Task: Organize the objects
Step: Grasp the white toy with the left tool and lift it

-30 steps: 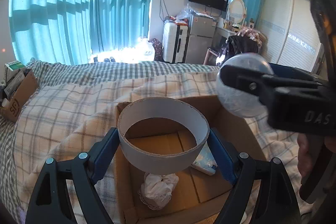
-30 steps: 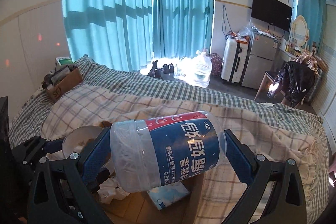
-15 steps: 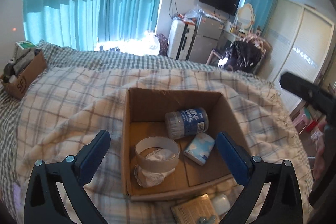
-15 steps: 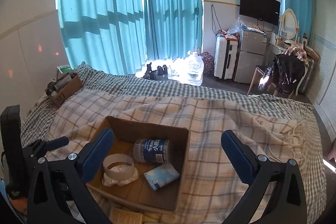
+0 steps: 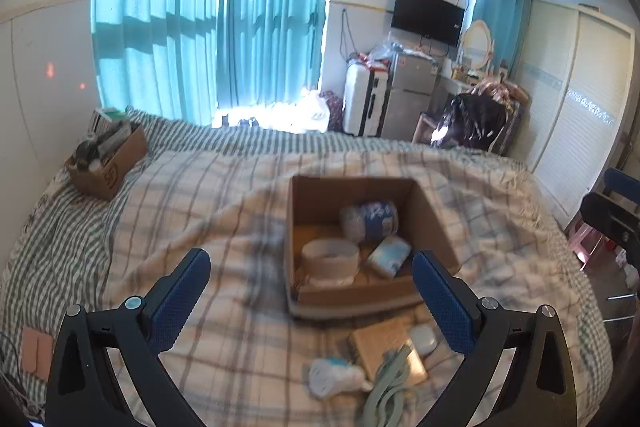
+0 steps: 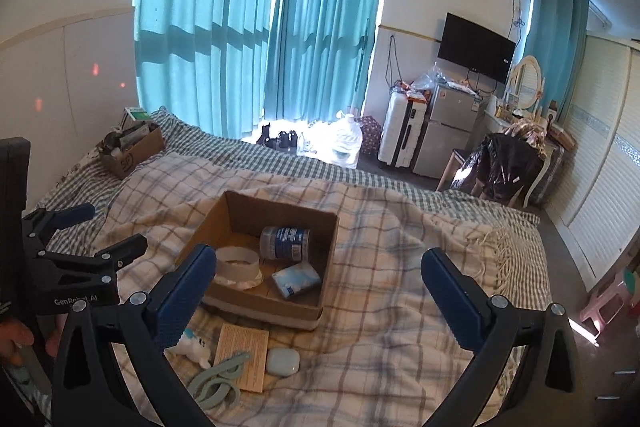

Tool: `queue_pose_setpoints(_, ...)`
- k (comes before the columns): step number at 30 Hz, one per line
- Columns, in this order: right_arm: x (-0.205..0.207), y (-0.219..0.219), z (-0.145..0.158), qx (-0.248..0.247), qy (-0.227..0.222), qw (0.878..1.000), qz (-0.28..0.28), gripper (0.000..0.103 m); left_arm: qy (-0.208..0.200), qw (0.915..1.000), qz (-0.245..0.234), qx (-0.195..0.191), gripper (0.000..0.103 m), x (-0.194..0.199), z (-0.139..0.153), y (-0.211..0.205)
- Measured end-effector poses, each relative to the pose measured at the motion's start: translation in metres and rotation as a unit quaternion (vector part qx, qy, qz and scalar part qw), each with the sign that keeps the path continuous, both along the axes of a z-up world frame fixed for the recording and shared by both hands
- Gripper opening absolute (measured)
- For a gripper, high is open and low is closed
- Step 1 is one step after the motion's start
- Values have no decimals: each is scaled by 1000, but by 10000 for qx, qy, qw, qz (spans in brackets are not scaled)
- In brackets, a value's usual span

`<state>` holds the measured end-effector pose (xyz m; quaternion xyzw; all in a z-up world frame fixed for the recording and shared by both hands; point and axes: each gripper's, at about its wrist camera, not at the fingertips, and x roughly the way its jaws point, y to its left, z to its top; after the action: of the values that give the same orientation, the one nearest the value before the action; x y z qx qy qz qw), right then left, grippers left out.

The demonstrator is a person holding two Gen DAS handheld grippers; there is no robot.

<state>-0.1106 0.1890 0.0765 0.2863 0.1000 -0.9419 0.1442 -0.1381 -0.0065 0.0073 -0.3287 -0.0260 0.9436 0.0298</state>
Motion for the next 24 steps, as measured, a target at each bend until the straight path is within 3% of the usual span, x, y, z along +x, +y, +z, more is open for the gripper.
queue_pose_setpoints(5, 5, -2, -69, -8, -546, 9985, -7, 103, -301, 9992, 109, -236, 103, 9, -50, 1)
queue_pose_setpoints(9, -5, -3, -139, 33, -1213, 9926, -60, 103, -823, 9964, -96, -149, 103, 3, -102, 14)
queue_pose_setpoints(12, -13, 2, -170, -12, -1530, 9882, -77, 103, -1228, 9919, -175, -256, 103, -6, -136, 22)
queue_pose_setpoints(17, -21, 12, -184, -274, -1745, 9842, -126, 103, -1690, 9839, -418, -399, 102, -13, -172, 40)
queue_pose_setpoints(18, -23, 13, -186, -289, -1788, 9834, -138, 103, -1715, 9824, -511, -527, 97, -12, -175, 47)
queue_pose_setpoints(19, -24, 13, -187, -298, -1822, 9827, -138, 103, -1736, 9812, -620, -566, 80, -12, -176, 51)
queue_pose_setpoints(20, -25, 13, -188, -305, -1849, 9822, -128, 103, -1811, 9787, -797, -557, 70, -12, -181, 57)
queue_pose_setpoints(24, -20, 12, -187, -296, -1793, 9832, -157, 103, -1811, 9786, -803, -547, 65, -9, -181, 58)
